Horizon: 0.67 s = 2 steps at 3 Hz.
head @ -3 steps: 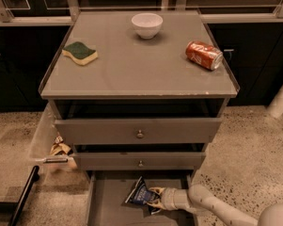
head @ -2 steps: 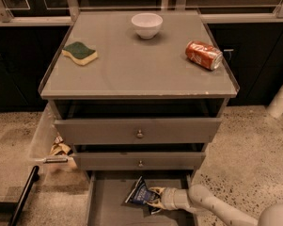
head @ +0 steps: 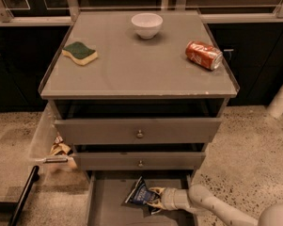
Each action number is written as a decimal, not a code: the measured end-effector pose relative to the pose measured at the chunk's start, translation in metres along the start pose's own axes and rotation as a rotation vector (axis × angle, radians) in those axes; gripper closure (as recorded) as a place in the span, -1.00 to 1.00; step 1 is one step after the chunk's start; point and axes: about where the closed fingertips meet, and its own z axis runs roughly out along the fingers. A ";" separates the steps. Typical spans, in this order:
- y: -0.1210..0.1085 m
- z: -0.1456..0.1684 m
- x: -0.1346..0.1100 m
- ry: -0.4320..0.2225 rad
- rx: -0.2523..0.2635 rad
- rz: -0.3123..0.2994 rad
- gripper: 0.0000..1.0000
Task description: Place blue chip bag into bottom drawer
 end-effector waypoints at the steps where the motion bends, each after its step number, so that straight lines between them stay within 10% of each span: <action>1: 0.000 0.000 0.000 0.000 0.000 0.000 -0.20; 2: 0.000 0.000 0.000 0.000 0.000 0.000 -0.67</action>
Offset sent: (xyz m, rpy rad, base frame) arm 0.0000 0.0000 0.0000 0.0000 0.0000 0.0000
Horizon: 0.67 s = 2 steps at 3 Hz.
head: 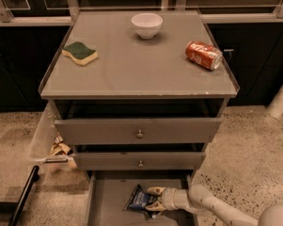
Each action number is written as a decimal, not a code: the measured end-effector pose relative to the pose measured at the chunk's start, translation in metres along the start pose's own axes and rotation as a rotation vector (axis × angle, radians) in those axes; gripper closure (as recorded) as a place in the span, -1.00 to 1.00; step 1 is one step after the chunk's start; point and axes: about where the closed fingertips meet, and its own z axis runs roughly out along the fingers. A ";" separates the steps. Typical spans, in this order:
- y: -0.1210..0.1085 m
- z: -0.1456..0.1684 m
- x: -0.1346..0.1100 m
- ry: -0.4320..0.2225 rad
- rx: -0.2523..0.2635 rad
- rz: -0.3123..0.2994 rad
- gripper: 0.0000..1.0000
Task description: Place blue chip bag into bottom drawer
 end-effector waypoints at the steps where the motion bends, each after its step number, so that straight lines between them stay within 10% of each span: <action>1: 0.000 0.000 0.000 0.000 0.000 0.000 -1.00; 2: 0.003 -0.014 -0.001 -0.010 0.003 -0.003 -1.00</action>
Offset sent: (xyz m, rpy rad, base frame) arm 0.0000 0.0000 0.0000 0.0000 0.0000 0.0000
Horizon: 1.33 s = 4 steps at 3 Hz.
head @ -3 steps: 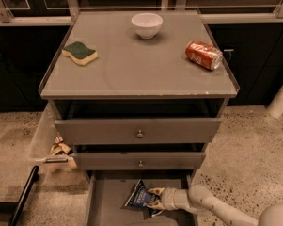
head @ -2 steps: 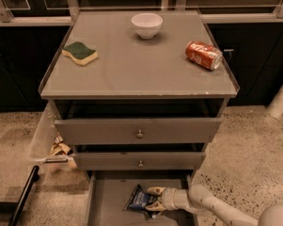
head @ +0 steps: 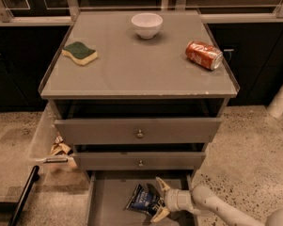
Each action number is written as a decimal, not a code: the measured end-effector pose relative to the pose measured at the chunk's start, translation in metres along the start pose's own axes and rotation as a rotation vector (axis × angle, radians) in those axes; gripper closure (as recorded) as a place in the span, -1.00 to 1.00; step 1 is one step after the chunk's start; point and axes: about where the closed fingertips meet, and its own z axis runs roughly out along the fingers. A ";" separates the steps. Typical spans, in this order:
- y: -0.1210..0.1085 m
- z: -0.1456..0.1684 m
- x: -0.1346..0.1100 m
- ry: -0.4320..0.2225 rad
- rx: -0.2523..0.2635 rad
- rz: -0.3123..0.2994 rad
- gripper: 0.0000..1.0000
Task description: Place blue chip bag into bottom drawer
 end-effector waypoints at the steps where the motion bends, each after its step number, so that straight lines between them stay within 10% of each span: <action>1: -0.003 -0.041 -0.018 0.001 0.045 -0.078 -1.00; 4: 0.000 -0.159 -0.086 0.021 0.181 -0.361 -1.00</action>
Offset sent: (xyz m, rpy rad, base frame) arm -0.0382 -0.0907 0.1512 -0.1246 -0.3492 0.0341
